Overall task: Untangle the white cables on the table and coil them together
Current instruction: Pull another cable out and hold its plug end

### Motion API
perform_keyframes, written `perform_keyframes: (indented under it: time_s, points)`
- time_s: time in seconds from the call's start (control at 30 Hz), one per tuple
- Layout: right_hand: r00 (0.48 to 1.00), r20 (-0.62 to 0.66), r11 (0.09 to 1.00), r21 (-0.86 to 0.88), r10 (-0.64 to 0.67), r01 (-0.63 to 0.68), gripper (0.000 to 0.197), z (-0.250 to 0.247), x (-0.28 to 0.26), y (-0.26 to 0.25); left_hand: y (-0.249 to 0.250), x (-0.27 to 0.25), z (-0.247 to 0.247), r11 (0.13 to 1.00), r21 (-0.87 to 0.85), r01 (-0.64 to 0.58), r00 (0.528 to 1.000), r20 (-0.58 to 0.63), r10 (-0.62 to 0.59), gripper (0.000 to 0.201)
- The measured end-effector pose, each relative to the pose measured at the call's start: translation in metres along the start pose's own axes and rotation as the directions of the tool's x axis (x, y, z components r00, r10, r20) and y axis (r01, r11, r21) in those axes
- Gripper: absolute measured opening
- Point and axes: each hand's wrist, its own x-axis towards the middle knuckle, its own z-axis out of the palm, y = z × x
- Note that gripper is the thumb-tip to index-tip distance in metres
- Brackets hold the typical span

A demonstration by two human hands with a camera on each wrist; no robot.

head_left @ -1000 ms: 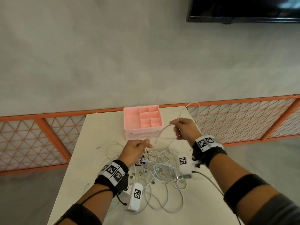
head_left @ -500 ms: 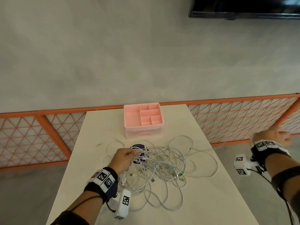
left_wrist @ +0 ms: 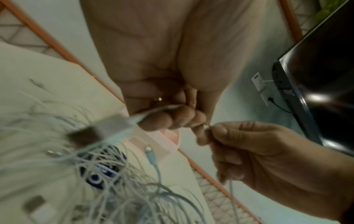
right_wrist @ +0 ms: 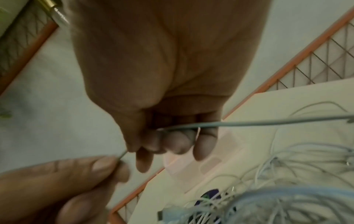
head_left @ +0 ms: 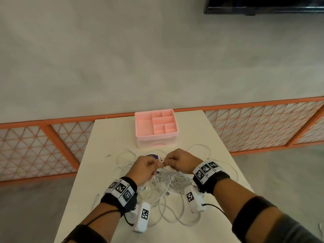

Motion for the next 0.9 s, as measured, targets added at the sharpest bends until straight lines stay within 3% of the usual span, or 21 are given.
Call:
perform_keyframes:
  time_s: [0.1,0.23,0.33,0.4,0.47,0.53,0.6,0.77,0.83,0.9]
  points:
    - [0.991,-0.130,0.998,-0.058,-0.016,0.009,0.020,-0.015,0.002,0.002,-0.017,-0.009,-0.026,0.999,0.030,0.021,1.000,-0.023,-0.021,0.023]
    - [0.999,-0.024,0.998,-0.060,-0.028,0.027,0.018,-0.009,0.008,-0.002,-0.018,-0.013,-0.033,1.000,0.025,0.007,0.997,-0.072,-0.006,0.021]
    - [0.995,-0.015,0.995,-0.012,-0.099,0.098,0.019,0.009,0.013,-0.017,-0.005,-0.013,-0.024,0.999,-0.025,-0.033,0.996,-0.082,0.031,0.017]
    - [0.991,-0.079,0.991,0.069,-0.106,0.111,0.022,0.019,0.015,-0.021,0.000,-0.010,-0.023,0.981,-0.187,-0.041,0.982,-0.187,0.006,0.008]
    - [0.983,-0.172,0.945,0.307,-0.066,0.117,0.018,0.026,0.016,-0.018,0.004,-0.008,-0.023,0.891,-0.452,-0.044,0.964,-0.253,-0.081,0.005]
    - [0.967,-0.255,0.849,0.506,-0.025,0.155,0.013,0.032,0.015,-0.019,0.009,-0.005,-0.021,0.748,-0.662,-0.046,0.965,-0.222,-0.138,0.007]
    - [0.956,-0.293,0.794,0.575,-0.024,0.196,0.011,0.036,0.016,-0.022,0.014,-0.002,-0.015,0.730,-0.681,-0.051,0.972,-0.201,-0.120,0.011]
    - [0.945,-0.324,0.807,0.545,-0.047,0.227,0.014,0.044,0.018,-0.016,0.018,0.004,0.000,0.808,-0.578,-0.113,0.950,-0.302,-0.083,0.022]
    - [0.953,-0.292,0.899,0.394,-0.074,0.191,0.015,0.043,0.014,-0.004,0.022,0.006,-0.003,0.744,-0.641,-0.187,0.919,-0.382,-0.098,0.028]
    - [0.967,-0.244,0.975,0.192,-0.068,0.117,0.020,0.039,0.008,0.019,0.026,0.008,-0.013,0.589,-0.767,-0.253,0.889,-0.424,-0.170,0.030]
